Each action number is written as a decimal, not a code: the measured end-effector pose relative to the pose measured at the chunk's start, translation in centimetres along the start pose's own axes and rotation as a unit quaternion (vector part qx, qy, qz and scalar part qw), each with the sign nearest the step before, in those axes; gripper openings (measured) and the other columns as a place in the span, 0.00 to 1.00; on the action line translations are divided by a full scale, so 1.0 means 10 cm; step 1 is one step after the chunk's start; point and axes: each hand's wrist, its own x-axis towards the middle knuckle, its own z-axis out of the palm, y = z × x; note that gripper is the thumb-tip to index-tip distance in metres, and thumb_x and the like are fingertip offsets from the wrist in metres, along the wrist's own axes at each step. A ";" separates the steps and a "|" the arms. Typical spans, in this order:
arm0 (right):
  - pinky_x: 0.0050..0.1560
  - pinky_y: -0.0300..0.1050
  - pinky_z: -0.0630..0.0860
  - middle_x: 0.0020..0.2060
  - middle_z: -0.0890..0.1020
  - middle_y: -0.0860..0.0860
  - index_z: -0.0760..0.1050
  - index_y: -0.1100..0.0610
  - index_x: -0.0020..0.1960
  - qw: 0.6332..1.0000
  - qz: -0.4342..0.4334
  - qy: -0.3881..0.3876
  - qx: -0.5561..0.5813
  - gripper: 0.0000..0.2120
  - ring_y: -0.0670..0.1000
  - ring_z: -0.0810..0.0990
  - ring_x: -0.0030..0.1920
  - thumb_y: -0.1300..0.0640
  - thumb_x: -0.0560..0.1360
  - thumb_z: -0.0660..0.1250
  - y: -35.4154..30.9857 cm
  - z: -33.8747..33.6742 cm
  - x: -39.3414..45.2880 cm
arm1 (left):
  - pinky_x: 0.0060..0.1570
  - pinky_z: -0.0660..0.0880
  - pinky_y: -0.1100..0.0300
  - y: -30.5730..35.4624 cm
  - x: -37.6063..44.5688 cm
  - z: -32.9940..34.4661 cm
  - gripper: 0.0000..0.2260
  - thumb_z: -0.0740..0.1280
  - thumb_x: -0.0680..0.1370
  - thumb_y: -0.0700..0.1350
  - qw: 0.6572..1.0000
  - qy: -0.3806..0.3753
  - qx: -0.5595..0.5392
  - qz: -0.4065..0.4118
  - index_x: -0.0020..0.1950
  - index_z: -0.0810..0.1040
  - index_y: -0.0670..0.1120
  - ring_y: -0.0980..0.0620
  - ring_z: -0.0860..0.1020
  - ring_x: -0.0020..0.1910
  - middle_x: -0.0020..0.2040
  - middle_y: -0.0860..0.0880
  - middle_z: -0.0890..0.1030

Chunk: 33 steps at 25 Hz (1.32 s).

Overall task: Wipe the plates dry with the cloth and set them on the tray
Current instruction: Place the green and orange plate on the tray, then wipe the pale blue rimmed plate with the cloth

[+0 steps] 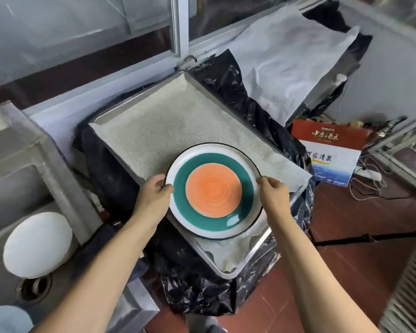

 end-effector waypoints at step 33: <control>0.61 0.44 0.75 0.59 0.83 0.50 0.78 0.56 0.67 0.948 -0.257 -0.180 -0.057 0.17 0.50 0.81 0.57 0.63 0.79 0.64 -0.44 1.00 -1.02 | 0.56 0.71 0.67 -0.14 -0.63 -0.60 0.17 0.62 0.81 0.39 0.990 0.074 0.040 0.110 0.61 0.78 0.60 0.64 0.76 0.60 0.60 0.62 0.79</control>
